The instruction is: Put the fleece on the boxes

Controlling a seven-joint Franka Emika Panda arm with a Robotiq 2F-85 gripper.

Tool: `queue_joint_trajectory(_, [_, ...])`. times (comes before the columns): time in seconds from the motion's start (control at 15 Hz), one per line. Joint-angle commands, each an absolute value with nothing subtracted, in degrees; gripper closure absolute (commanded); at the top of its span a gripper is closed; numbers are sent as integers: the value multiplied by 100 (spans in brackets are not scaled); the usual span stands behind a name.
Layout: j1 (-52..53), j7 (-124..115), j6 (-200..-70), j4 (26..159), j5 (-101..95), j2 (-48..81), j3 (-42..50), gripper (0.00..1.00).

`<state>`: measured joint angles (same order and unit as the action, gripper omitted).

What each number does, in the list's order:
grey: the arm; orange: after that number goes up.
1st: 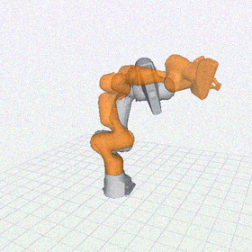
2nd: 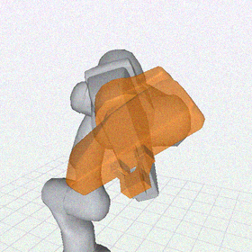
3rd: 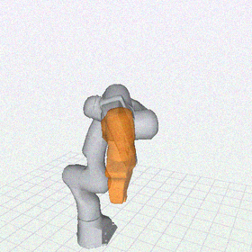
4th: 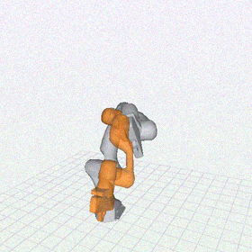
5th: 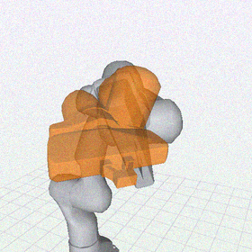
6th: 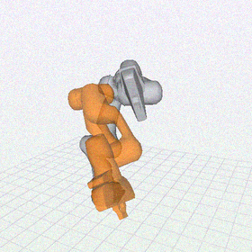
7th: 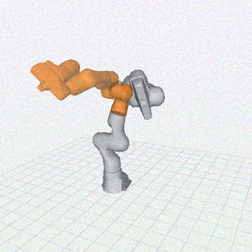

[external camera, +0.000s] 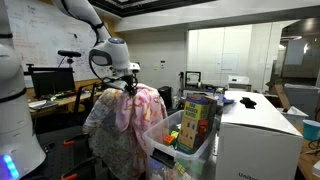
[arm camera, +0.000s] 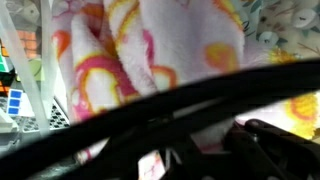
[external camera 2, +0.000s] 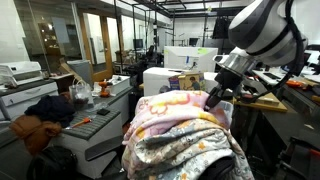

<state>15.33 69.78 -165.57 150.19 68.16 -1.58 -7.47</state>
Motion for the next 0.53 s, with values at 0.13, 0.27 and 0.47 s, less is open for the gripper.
queue_joint_trajectory(0.13, [1266,4642,-16073,14841,4754,-422,-685,96])
queue_joint_trajectory(0.27, [1177,4048,-15789,14767,4205,-607,-648,96])
queue_joint_trajectory(0.47, [951,3120,-15256,14502,3399,-1003,-575,96])
